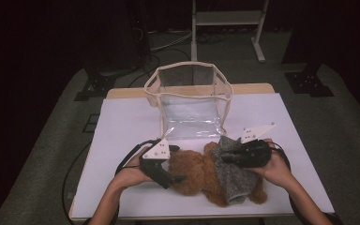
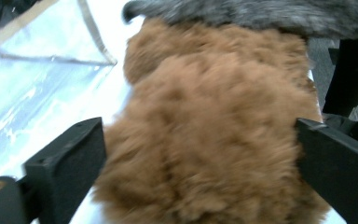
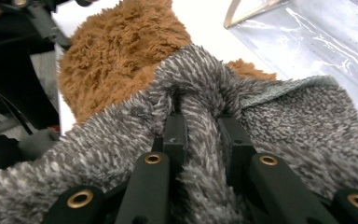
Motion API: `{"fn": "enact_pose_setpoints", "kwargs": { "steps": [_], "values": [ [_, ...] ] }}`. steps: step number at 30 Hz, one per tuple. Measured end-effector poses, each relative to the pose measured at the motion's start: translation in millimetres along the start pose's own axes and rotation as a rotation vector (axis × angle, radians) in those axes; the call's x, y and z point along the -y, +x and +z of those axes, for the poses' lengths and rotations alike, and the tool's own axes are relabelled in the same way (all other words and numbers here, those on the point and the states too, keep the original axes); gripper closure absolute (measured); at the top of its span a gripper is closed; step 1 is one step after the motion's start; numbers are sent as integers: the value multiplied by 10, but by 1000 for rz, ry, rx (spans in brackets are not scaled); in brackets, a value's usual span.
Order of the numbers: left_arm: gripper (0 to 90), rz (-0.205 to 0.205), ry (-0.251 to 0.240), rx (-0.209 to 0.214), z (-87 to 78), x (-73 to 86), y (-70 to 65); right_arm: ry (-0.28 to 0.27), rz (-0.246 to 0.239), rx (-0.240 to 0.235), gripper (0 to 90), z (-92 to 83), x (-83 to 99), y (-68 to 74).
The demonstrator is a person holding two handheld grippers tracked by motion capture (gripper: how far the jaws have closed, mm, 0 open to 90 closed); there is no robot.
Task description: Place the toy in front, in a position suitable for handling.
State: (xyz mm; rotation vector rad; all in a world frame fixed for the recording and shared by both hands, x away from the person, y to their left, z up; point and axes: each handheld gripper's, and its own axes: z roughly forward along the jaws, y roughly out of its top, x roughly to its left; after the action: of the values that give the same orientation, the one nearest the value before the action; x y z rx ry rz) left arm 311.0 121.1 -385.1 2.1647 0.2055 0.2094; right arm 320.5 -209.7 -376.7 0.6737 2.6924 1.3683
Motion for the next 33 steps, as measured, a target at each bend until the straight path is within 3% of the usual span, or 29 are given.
{"fn": "enact_pose_setpoints", "kwargs": {
  "steps": [2,7,13,16,20,22,28,33],
  "values": [
    [26,-35,-12,23,9,26,22,-23,3,-4,750,-20,47,30],
    [0,-71,-2,82,106,50,23,-37,-19,7,751,-68,107,148],
    [0,-72,25,170,276,5,-30,-46,-37,12,752,-132,176,259],
    [39,-32,49,150,349,-60,-76,-52,-29,11,752,-167,216,288],
    [228,41,66,103,334,-143,-85,-62,-17,31,752,-227,269,307],
    [257,83,86,68,343,-226,-79,-77,-5,34,751,-254,295,296],
    [308,154,136,-7,344,-423,15,-95,0,74,742,-320,237,196],
    [318,148,155,-53,325,-391,97,-85,-2,58,748,-255,112,42]
  ]
}}
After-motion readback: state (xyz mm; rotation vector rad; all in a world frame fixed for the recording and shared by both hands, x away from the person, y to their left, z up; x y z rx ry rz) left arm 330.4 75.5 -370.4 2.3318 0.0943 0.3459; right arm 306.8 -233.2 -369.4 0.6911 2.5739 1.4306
